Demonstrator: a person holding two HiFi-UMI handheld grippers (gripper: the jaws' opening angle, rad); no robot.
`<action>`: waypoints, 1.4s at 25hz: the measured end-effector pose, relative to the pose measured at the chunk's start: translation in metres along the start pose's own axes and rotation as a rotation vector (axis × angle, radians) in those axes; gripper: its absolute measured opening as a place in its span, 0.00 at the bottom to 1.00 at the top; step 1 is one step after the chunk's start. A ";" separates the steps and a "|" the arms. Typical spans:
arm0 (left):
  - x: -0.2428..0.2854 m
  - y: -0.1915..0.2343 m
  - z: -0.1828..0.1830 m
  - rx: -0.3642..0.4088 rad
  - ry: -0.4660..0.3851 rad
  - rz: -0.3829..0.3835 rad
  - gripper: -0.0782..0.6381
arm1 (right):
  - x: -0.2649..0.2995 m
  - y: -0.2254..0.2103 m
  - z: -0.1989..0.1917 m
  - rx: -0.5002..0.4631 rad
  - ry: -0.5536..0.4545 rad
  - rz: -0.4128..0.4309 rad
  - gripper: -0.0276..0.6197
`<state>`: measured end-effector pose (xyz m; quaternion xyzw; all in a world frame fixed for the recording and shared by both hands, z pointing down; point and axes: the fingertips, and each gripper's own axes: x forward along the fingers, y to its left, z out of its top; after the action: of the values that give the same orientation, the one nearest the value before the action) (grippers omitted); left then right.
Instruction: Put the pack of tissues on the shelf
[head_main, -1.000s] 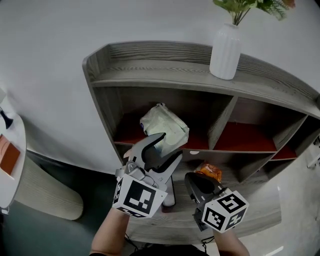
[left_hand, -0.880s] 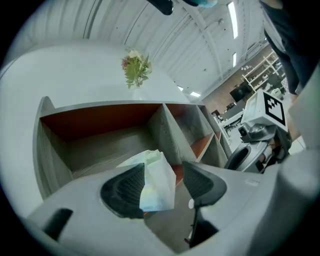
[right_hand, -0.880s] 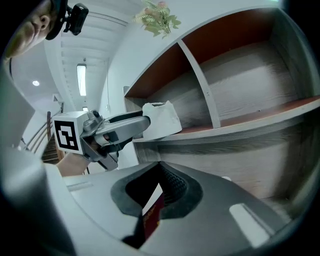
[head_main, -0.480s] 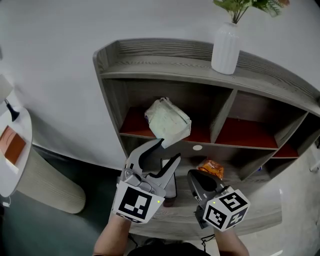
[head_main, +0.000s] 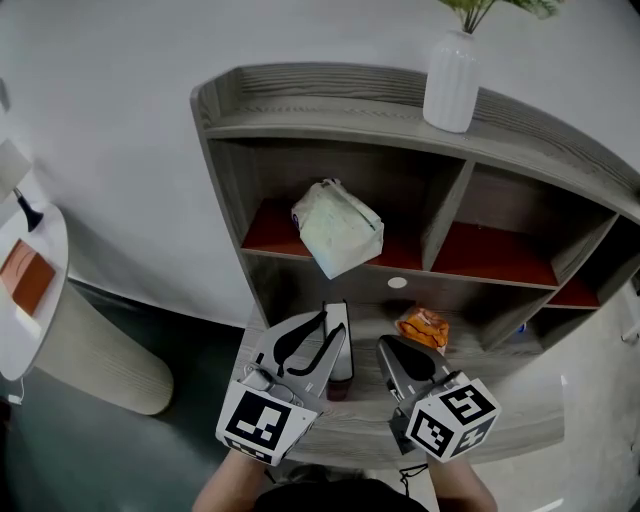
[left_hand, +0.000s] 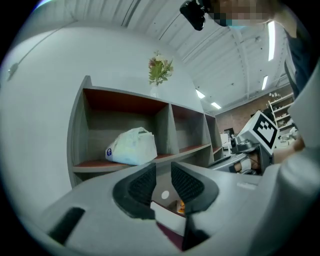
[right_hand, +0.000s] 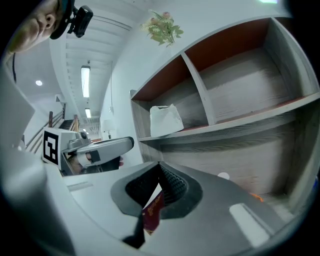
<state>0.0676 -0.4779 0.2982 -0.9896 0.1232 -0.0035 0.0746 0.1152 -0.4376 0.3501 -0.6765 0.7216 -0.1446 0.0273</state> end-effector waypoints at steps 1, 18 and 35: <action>-0.002 -0.002 -0.006 -0.022 0.012 0.000 0.22 | -0.001 -0.001 -0.002 0.003 0.001 -0.001 0.04; -0.038 -0.032 -0.076 -0.197 0.156 0.067 0.13 | -0.017 -0.001 -0.041 0.035 0.038 -0.006 0.04; -0.051 -0.035 -0.091 -0.226 0.193 0.114 0.10 | -0.021 0.010 -0.055 -0.009 0.057 -0.007 0.04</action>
<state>0.0245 -0.4449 0.3942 -0.9782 0.1853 -0.0802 -0.0494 0.0940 -0.4072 0.3974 -0.6748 0.7204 -0.1605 0.0031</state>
